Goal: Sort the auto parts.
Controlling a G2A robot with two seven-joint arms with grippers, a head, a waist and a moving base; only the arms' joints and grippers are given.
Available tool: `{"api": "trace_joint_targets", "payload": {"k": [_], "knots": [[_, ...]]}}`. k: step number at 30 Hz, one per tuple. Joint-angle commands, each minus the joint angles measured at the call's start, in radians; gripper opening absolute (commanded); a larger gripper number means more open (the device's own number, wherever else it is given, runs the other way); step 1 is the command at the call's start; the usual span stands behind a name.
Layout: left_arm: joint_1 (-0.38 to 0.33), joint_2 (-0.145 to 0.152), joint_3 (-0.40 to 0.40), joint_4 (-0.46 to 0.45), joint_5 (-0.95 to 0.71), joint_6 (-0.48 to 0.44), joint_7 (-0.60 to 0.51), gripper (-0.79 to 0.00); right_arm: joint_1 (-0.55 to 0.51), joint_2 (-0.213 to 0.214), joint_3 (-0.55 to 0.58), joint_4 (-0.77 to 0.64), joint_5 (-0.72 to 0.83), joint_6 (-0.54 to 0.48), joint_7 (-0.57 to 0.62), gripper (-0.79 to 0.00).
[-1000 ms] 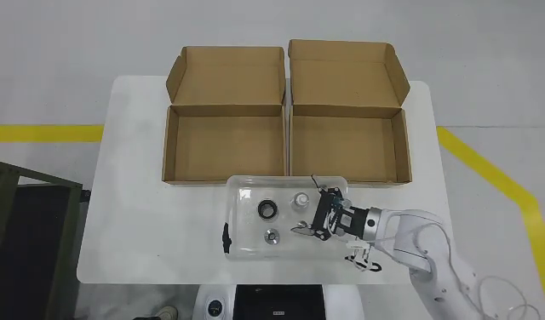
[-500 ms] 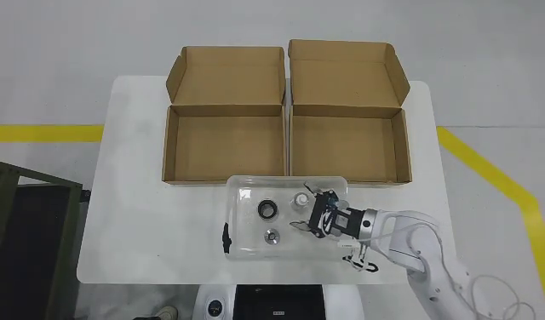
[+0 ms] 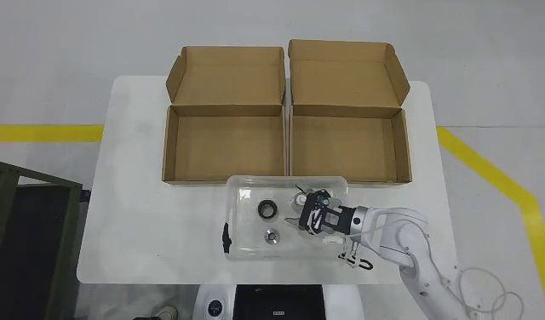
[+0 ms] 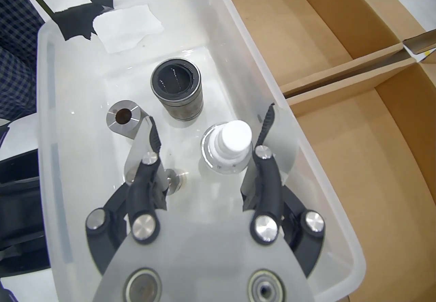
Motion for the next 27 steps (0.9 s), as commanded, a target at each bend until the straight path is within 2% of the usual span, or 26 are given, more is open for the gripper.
{"api": "trace_joint_targets", "payload": {"k": [1, 7, 10, 12, 13, 20, 27], "knots": [[0.000, 0.000, 0.000, 0.000, 0.000, 0.000, 0.000, 0.000, 0.008, -0.001, -0.006, 0.009, -0.009, 0.009, 0.002, -0.394], [0.000, 0.000, 0.000, 0.000, 0.000, 0.000, 0.000, 0.000, 0.017, 0.000, -0.016, 0.025, -0.028, 0.024, 0.001, -0.446], [0.000, 0.000, 0.000, 0.000, 0.000, 0.000, 0.000, 0.000, 0.016, 0.001, -0.013, 0.029, -0.030, 0.027, -0.003, -0.570], [0.000, 0.000, 0.000, 0.000, 0.000, 0.000, 0.000, 0.000, 0.014, 0.002, -0.009, 0.023, -0.023, 0.027, -0.010, -0.751], [0.000, 0.000, 0.000, 0.000, 0.000, 0.000, 0.000, 0.000, 0.011, 0.003, -0.006, 0.016, -0.017, 0.025, -0.013, -0.785], [0.000, 0.000, 0.000, 0.000, 0.000, 0.000, 0.000, 0.000, -0.023, 0.010, 0.040, -0.035, 0.064, 0.026, -0.021, -0.785], [0.000, 0.000, 0.000, 0.000, 0.000, 0.000, 0.000, 0.000, -0.067, 0.018, 0.124, -0.088, 0.258, 0.063, -0.022, -0.785]]}}
